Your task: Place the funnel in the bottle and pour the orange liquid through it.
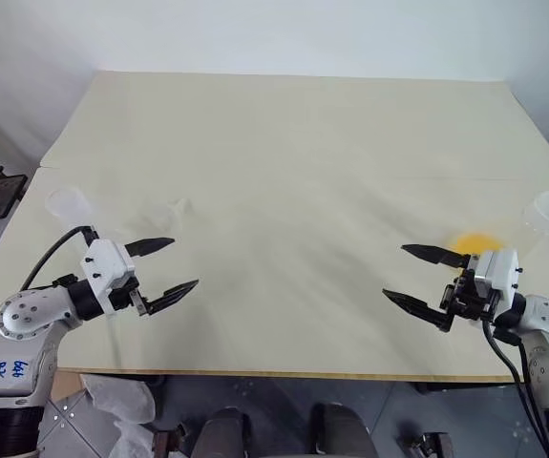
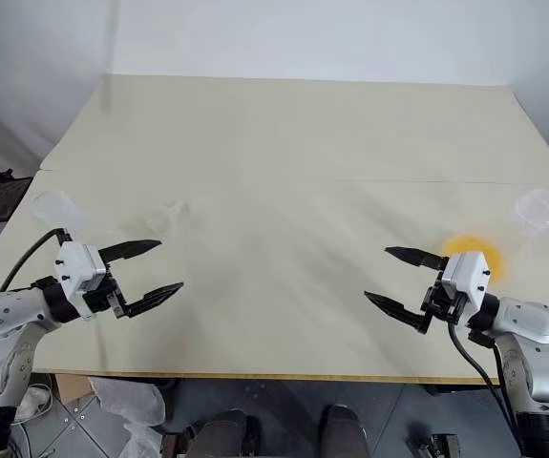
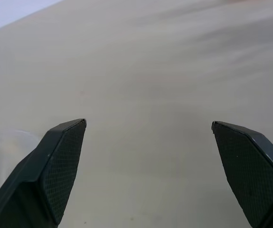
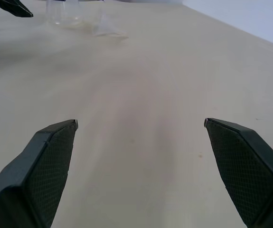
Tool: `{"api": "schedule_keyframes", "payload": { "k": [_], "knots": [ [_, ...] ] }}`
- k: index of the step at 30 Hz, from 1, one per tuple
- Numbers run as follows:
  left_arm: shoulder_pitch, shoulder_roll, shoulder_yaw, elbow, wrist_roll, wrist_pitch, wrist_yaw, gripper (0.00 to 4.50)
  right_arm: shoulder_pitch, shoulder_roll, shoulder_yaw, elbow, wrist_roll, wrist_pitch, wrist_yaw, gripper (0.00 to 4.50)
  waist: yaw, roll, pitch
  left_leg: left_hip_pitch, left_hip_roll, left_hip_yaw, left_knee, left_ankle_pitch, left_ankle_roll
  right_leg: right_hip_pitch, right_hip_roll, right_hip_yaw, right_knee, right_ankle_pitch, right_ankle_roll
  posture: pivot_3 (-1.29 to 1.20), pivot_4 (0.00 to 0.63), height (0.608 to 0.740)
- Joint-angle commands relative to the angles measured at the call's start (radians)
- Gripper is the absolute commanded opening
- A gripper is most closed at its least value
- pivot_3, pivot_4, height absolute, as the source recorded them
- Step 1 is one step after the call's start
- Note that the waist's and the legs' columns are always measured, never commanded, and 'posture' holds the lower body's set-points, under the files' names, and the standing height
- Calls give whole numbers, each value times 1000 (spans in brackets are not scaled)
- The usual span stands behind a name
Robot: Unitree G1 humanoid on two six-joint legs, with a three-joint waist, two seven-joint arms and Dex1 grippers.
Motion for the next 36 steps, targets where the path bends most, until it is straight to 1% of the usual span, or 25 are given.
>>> {"api": "schedule_keyframes", "payload": {
  "k": [1,5,8,10,12,14,16,17,20,22,24,28,30,32,34,36],
  "knots": [
    [-28,-11,6,-16,10,-37,20,4500,-7,2,-9,2,1,-24,13,4481,0,0,0,0,0,0,0,0,0,0,0,0,0,0,0,0,150,740],
    [-26,-21,13,-17,-18,-5,18,4500,-18,7,-1,8,-4,-26,15,4481,0,0,0,0,0,0,0,0,0,0,0,0,0,0,0,0,150,740],
    [12,-31,43,-33,-31,-14,25,4500,-40,20,18,3,-4,-27,18,4481,-4,0,0,0,0,0,0,0,0,0,0,0,0,0,0,0,150,740],
    [46,-50,80,-61,-60,23,67,4500,-67,35,39,-14,-1,-20,13,4481,-7,0,0,1,0,1,0,0,0,0,0,0,0,0,0,0,150,740],
    [62,-84,121,-75,-64,23,135,4500,-94,51,57,-27,3,-12,5,4481,-7,0,0,1,1,0,0,0,0,0,0,0,1,0,0,0,150,740],
    [125,-133,177,-112,-51,14,210,4500,-127,78,88,-53,10,1,-9,4481,-7,0,0,1,1,0,0,0,0,0,0,0,1,0,0,0,150,740],
    [217,-235,265,-165,-80,19,326,4500,-151,123,139,-97,16,25,-33,4481,-9,0,0,0,1,0,0,0,0,0,0,1,1,0,0,0,150,740],
    [252,-270,294,-183,-93,20,358,4500,-156,138,158,-111,14,33,-40,4481,-10,0,0,1,1,0,0,0,0,0,-1,1,1,0,0,0,150,740],
    [353,-352,345,-210,-88,-8,413,4500,-174,174,199,-133,9,49,-52,4481,-3,0,0,0,1,-3,0,0,0,0,-1,-1,1,0,0,0,150,740],
    [402,-418,395,-206,-113,-19,473,4500,-198,197,229,-134,3,51,-54,4481,2,-1,0,0,0,-3,1,0,0,1,-1,-1,1,0,0,0,150,740],
    [432,-445,419,-196,-115,-30,495,4500,-219,211,248,-130,2,58,-55,4481,5,-1,0,0,0,-3,2,0,0,2,-1,0,0,0,0,0,150,740],
    [434,-421,407,-195,-98,-20,500,4500,-240,215,260,-107,1,58,-45,4481,8,-2,0,0,0,-5,2,0,0,3,-1,-1,-1,0,0,0,150,740],
    [389,-391,398,-193,-92,-3,519,4500,-245,213,261,-94,-1,56,-41,4481,8,-2,-1,0,-1,-5,2,0,0,3,-1,-2,-1,0,0,0,150,740],
    [310,-345,385,-199,-96,52,558,4500,-246,213,261,-88,-2,54,-39,4481,9,-2,-1,0,-1,-5,2,0,0,4,-1,-2,-1,0,0,0,150,740],
    [260,-309,370,-187,-65,96,597,4500,-245,214,262,-87,-3,54,-40,4481,6,-2,-1,0,0,-5,2,0,0,4,-1,-2,-1,0,0,0,150,740],
    [185,-267,356,-168,-44,200,672,4500,-244,216,262,-90,-4,54,-44,4481,0,-2,-1,1,-1,-5,2,0,0,4,-1,-2,-1,0,0,0,150,740]
  ]
}}
